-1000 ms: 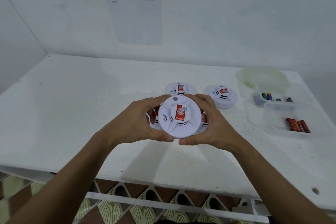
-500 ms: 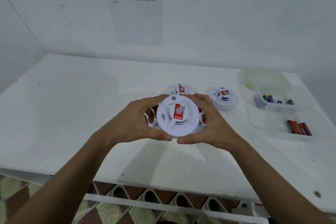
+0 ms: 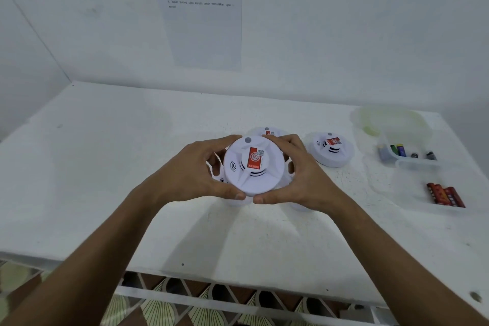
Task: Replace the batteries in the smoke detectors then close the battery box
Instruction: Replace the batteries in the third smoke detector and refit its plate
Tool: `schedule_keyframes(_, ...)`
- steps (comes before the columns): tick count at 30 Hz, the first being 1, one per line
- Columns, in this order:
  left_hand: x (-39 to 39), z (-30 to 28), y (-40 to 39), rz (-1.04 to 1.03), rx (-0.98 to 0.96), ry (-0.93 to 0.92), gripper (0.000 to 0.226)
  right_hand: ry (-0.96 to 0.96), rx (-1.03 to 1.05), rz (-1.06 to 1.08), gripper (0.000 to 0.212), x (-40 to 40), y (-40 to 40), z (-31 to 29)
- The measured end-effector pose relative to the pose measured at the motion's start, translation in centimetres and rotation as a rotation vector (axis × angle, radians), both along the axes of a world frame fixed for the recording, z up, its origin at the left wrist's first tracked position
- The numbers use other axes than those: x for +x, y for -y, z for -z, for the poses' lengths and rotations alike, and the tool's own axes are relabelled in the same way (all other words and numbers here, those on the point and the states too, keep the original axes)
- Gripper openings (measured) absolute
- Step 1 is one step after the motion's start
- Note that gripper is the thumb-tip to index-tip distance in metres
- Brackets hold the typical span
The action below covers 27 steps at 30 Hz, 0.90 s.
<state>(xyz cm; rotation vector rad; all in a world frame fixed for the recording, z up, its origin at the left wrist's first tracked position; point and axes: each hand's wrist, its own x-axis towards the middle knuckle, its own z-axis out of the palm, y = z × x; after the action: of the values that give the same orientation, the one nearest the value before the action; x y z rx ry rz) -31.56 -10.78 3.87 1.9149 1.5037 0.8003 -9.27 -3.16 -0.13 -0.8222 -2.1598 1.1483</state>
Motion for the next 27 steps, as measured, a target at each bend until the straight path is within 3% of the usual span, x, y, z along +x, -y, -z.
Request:
schedule_keyframes(9, -5.7, -0.2, -4.5, -0.128, -0.003, -0.035, 0.072, 0.091, 0.031, 0.018, 0.106, -6.8, -6.1, -0.3)
schedule_keyframes(15, -8.7, 2.7, -6.1, -0.196, -0.051, 0.010, 0.068, 0.152, 0.083, -0.040, 0.083, -10.8, -7.2, 0.7)
schedule_keyframes(18, -9.9, 4.6, -6.3, -0.285, -0.108, 0.044, 0.071, 0.178, 0.082, -0.045, 0.083, -12.3, -7.6, 2.1)
schedule_keyframes(27, -12.0, 6.9, -7.2, -0.252, -0.264, 0.054, 0.066, 0.310, -0.008, -0.023, 0.084, -14.9, -9.0, 5.0)
